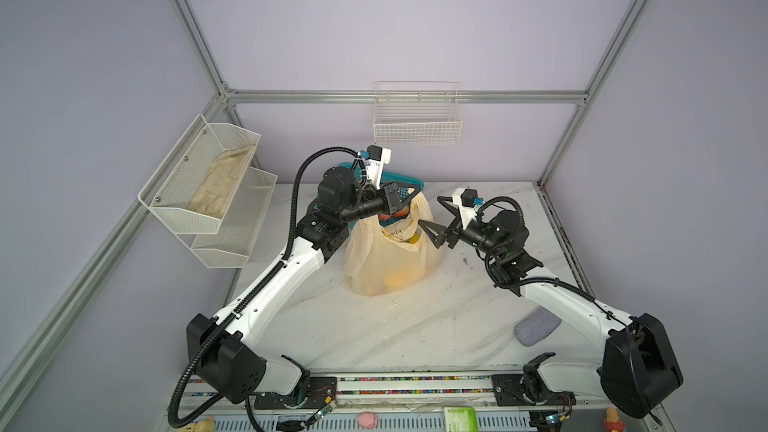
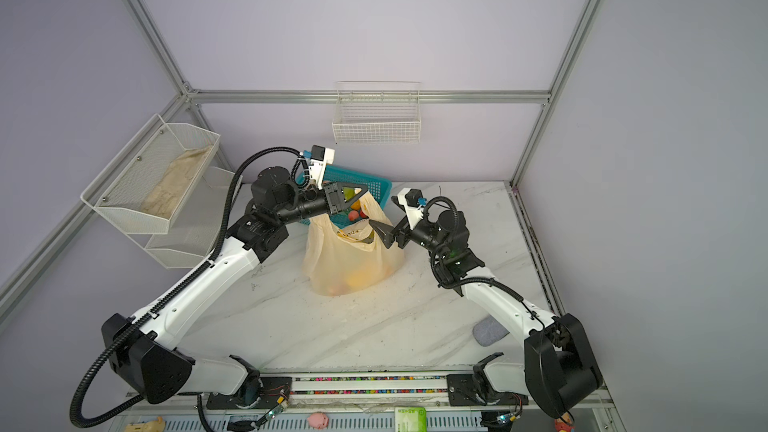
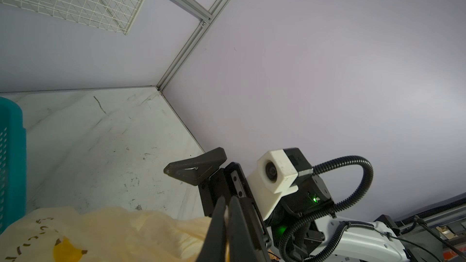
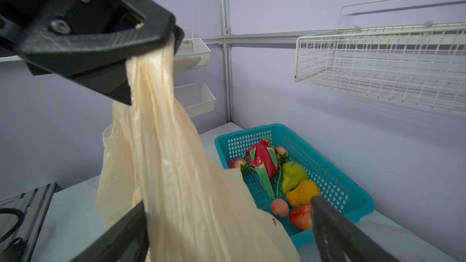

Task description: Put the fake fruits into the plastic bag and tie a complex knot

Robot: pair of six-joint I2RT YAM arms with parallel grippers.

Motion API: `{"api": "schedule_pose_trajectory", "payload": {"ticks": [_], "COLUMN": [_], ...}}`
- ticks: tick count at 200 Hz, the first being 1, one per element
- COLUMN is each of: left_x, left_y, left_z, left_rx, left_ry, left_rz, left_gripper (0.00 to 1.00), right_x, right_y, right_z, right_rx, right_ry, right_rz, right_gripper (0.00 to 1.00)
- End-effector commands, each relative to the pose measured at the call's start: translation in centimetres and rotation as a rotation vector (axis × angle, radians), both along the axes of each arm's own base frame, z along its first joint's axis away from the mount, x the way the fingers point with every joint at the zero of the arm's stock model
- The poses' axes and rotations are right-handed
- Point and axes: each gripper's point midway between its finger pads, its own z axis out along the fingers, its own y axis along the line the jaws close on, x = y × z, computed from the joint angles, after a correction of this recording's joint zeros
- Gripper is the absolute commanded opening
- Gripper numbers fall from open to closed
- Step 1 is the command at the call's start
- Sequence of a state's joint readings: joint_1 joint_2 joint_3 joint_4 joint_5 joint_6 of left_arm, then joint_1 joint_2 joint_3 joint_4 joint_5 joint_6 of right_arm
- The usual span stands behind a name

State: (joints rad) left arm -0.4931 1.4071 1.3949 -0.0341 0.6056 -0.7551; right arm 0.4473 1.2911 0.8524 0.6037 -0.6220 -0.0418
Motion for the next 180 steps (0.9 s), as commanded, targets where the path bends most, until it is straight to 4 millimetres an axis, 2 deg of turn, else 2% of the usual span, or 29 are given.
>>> {"api": "schedule_pose_trajectory", "payload": {"ticks": [1, 21, 40, 44, 84, 88, 90, 96, 113, 146, 164, 180], "left_x": [-0.7, -0.9, -1.1, -1.1, -1.2, -1.3, -0.5, -0.3, -0.2, 0.1, 0.2, 0.3], "left_y": [0.2, 0.1, 0.0, 0.0, 0.0, 0.0, -0.4, -0.5, -0.6, -0.8, -0.8, -0.8], "left_z": [2.1, 2.2, 2.5, 2.5, 2.7, 2.8, 1.7, 1.3, 1.4, 1.3, 1.4, 1.5], "left_rx": [-0.009, -0.009, -0.013, -0.013, -0.015, -0.016, -0.005, 0.000, 0.001, 0.005, 0.005, 0.006], "left_ry": [-0.077, -0.075, -0.079, -0.079, -0.081, -0.083, -0.060, -0.050, -0.048, -0.040, -0.041, -0.043], "left_rz": [-0.034, -0.050, -0.063, -0.063, -0.066, -0.066, -0.067, -0.067, -0.071, -0.074, -0.071, -0.070], "left_gripper": [0.00, 0.00, 0.00, 0.00, 0.00, 0.00, 0.00, 0.00, 0.00, 0.00, 0.00, 0.00], "right_x": [-3.2, -2.5, -1.8, -1.3, 0.7, 0.8, 0.9, 1.0, 1.0, 1.2, 1.3, 1.4], "right_y": [0.0, 0.1, 0.6, 0.9, 2.4, 2.5, 2.5, 2.7, 3.2, 5.2, 5.9, 6.1], "right_z": [1.3, 1.0, 0.8, 0.2, -1.1, -1.2, -1.2, -1.3, -1.3, -2.5, -3.3, -3.8], "right_rx": [-0.051, -0.117, -0.152, -0.157, -0.162, -0.157, -0.155, -0.144, -0.106, -0.099, -0.103, -0.103], "right_ry": [-0.042, -0.047, -0.047, -0.031, 0.010, 0.008, 0.006, -0.003, -0.008, 0.014, 0.032, 0.041], "right_rz": [0.243, 0.281, 0.319, 0.332, 0.418, 0.421, 0.422, 0.429, 0.453, 0.503, 0.522, 0.527], "right_gripper": [0.97, 0.94, 0.85, 0.83, 0.60, 0.60, 0.59, 0.58, 0.56, 0.55, 0.51, 0.44]}}
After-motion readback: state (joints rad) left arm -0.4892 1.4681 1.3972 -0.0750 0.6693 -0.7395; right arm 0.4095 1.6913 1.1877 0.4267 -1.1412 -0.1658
